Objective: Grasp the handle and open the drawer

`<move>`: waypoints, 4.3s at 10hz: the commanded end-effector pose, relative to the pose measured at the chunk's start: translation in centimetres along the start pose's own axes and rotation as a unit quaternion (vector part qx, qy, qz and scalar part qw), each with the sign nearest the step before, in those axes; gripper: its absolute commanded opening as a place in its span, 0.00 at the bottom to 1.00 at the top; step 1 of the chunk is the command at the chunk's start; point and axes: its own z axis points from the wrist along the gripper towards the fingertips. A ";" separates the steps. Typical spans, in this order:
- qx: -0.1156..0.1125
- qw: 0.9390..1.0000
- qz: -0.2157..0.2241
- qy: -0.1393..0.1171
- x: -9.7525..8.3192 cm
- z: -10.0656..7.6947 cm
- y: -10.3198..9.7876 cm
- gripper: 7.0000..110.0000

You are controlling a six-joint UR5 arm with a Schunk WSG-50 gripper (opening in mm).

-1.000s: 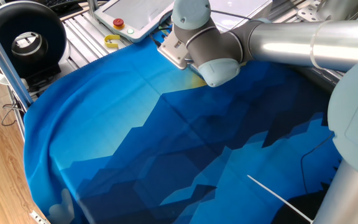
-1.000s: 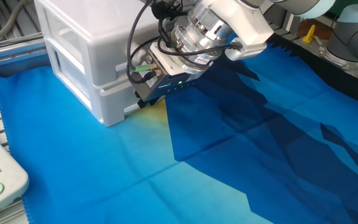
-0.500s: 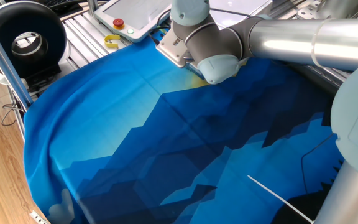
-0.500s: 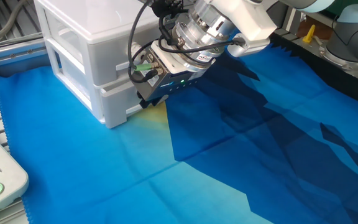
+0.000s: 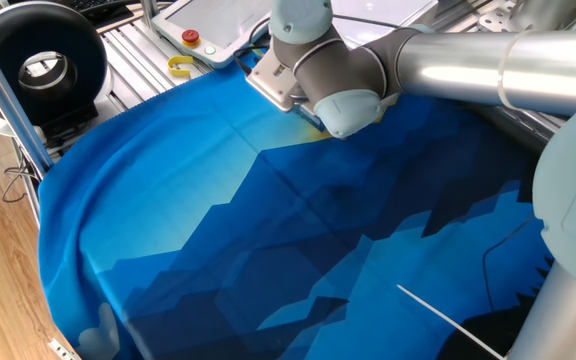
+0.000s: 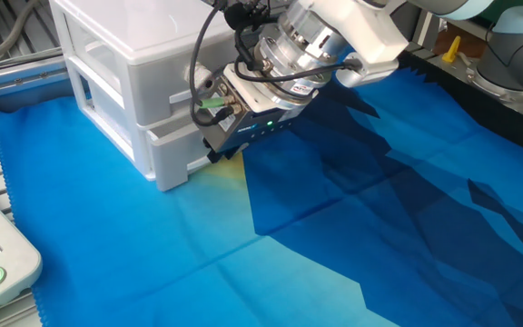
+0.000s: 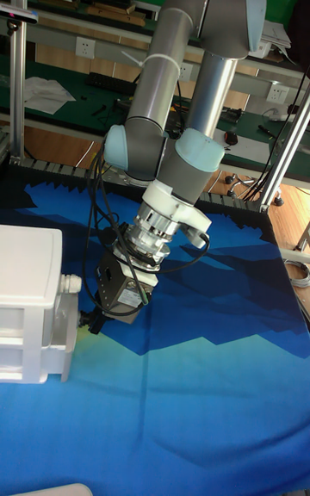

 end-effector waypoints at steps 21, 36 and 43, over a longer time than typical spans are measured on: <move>-0.006 0.999 0.038 -0.025 -4.2 -1.5 0.3 0.00; -0.013 0.999 0.025 -0.021 -4.0 -1.5 0.4 0.00; -0.020 0.998 0.027 -0.049 -5.3 -1.6 0.7 0.00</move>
